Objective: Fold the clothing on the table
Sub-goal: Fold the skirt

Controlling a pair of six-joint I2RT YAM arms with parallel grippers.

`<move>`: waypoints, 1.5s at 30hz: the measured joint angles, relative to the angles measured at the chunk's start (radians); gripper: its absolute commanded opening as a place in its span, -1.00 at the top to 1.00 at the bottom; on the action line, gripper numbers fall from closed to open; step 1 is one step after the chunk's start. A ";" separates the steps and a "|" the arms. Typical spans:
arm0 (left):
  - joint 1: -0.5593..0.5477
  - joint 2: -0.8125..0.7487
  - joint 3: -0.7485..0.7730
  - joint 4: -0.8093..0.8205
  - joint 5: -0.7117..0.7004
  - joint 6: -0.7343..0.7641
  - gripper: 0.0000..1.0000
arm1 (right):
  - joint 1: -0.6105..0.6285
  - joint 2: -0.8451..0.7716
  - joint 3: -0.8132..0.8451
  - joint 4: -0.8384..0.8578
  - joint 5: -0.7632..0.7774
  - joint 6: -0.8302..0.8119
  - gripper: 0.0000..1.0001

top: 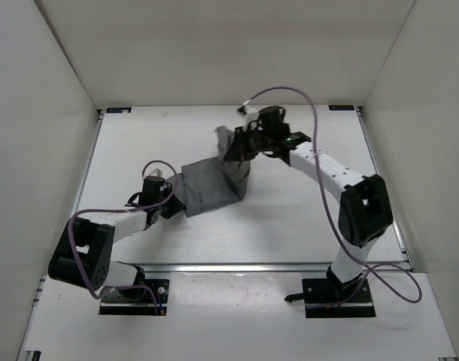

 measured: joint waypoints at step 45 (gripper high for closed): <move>0.108 -0.363 -0.106 -0.145 0.074 0.011 -0.11 | 0.340 0.149 0.035 0.004 -0.117 -0.015 0.00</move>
